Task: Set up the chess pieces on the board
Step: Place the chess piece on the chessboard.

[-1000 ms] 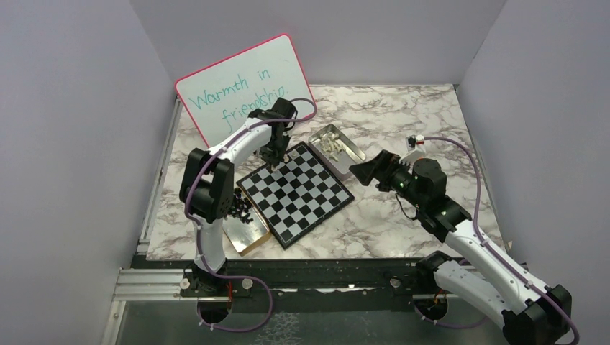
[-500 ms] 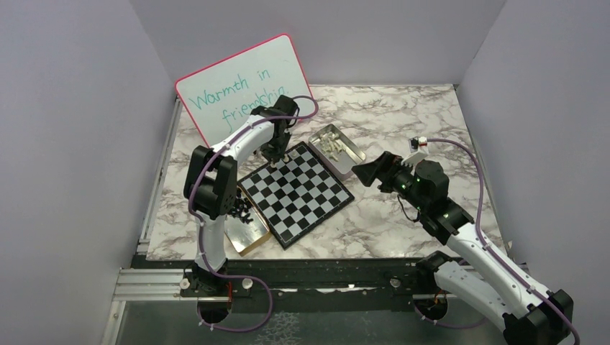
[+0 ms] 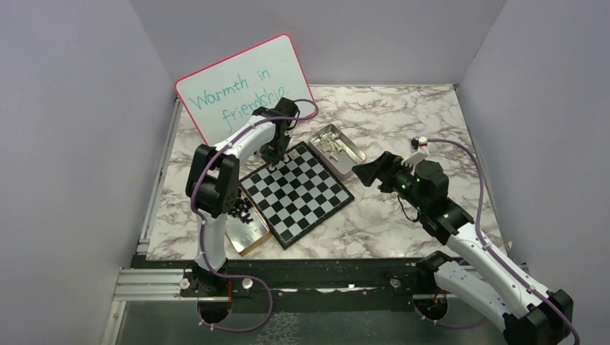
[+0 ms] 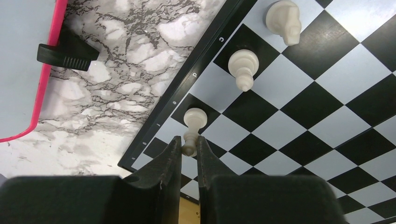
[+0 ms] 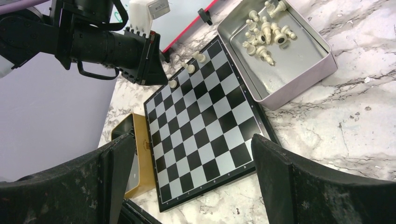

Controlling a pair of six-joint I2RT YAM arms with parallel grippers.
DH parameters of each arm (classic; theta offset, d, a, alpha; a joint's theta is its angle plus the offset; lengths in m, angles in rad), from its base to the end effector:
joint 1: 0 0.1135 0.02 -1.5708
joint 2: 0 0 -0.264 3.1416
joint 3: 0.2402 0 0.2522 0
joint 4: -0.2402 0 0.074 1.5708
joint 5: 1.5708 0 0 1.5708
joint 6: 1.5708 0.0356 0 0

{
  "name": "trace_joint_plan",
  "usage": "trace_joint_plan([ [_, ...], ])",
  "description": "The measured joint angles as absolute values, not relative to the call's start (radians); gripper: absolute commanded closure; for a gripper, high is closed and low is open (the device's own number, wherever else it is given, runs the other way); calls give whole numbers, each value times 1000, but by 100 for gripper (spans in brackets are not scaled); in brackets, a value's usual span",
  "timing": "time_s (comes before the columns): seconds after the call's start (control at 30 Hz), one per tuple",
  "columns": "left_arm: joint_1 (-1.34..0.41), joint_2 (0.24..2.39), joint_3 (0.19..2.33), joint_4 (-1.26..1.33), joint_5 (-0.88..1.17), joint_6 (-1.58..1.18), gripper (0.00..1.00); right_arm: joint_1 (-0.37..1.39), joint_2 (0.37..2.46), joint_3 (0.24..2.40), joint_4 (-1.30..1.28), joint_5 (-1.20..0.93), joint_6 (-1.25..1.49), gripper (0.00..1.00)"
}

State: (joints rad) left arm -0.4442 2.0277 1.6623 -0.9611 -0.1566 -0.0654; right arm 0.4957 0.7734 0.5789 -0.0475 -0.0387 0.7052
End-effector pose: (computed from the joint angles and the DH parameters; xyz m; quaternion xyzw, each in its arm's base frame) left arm 0.3754 -0.1725 0.2130 0.1769 0.9736 0.0445 0.1371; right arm 0.1660 0.0913 0.2832 0.0704 0.7841 0.3609 0.5000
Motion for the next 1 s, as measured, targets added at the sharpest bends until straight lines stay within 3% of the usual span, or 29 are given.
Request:
trace_joint_plan([
  [0.5, -444, 2037, 1676, -986, -173, -62, 70, 496, 774, 572, -47, -38, 705, 0],
  [1.0, -444, 2037, 1677, -986, -153, -62, 71, 496, 773, 571, -47, -38, 704, 0],
])
